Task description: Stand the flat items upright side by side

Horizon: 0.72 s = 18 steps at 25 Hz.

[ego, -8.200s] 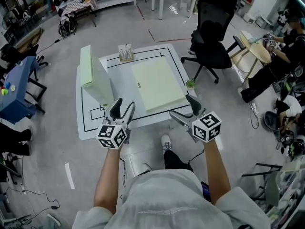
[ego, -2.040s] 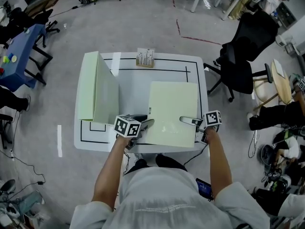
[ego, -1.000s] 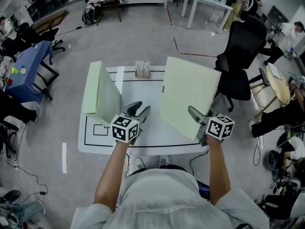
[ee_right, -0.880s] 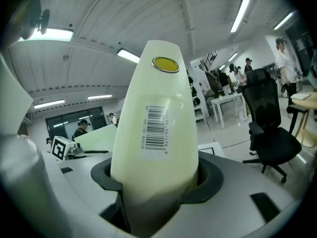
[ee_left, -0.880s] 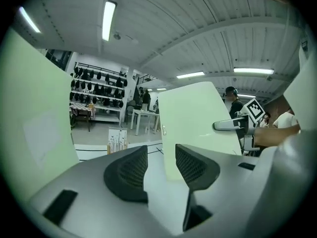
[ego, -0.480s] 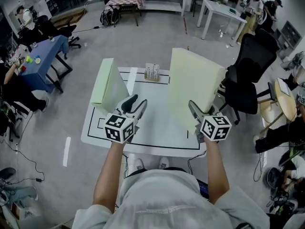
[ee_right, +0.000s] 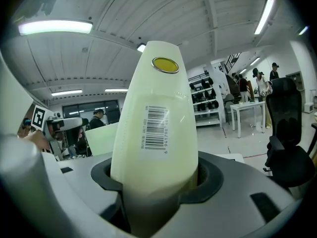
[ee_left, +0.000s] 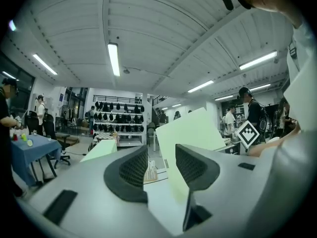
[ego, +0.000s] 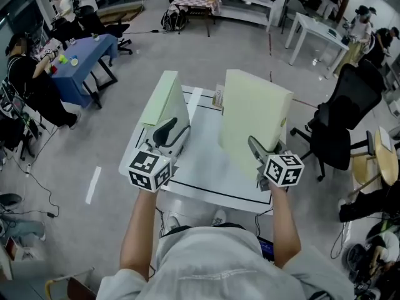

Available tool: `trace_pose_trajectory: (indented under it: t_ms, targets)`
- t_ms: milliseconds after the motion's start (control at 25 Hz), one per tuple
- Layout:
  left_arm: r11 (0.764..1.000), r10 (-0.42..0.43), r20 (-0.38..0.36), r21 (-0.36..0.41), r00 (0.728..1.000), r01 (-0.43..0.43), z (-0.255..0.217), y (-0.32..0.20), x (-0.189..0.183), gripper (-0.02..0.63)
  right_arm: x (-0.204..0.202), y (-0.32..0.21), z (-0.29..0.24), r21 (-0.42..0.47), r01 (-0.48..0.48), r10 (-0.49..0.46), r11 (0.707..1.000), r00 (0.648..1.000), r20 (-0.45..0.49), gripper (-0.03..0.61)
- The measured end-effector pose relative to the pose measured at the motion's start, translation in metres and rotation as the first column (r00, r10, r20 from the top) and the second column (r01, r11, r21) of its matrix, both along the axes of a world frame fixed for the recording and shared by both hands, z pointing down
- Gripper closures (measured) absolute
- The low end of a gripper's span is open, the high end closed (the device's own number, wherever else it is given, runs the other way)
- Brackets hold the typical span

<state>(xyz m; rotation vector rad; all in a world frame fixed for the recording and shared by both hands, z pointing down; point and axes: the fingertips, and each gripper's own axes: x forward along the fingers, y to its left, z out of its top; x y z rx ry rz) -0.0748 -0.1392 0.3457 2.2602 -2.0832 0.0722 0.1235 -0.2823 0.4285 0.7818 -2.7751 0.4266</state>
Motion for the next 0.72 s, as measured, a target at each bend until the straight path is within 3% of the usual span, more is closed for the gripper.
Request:
trace_pose_trajectory:
  t_ms: [240, 400, 600, 720]
  targets:
    - [1.0, 0.018, 0.087, 0.013, 0.996, -0.019, -0.017, 0.028, -0.061, 0.423, -0.036, 0.029, -0.004, 0.036, -0.073, 0.074, 0.997, 0.997, -0.015, 0.272]
    - [0.991, 0.133, 0.13, -0.038, 0.982, -0.13, -0.013, 0.035, -0.088, 0.4, -0.06, 0.045, -0.008, 0.066, -0.149, 0.151, 0.987, 0.988, -0.014, 0.272]
    - [0.936, 0.349, 0.272, -0.15, 0.897, -0.318, 0.015, 0.039, -0.085, 0.357, -0.084, 0.069, -0.002, 0.077, -0.205, 0.207, 0.976, 0.978, -0.027, 0.272]
    - [0.91, 0.414, 0.309, -0.178, 0.856, -0.376, 0.028, 0.041, -0.083, 0.354, -0.09, 0.081, 0.009, 0.056, -0.243, 0.244, 0.968, 0.969, -0.024, 0.272]
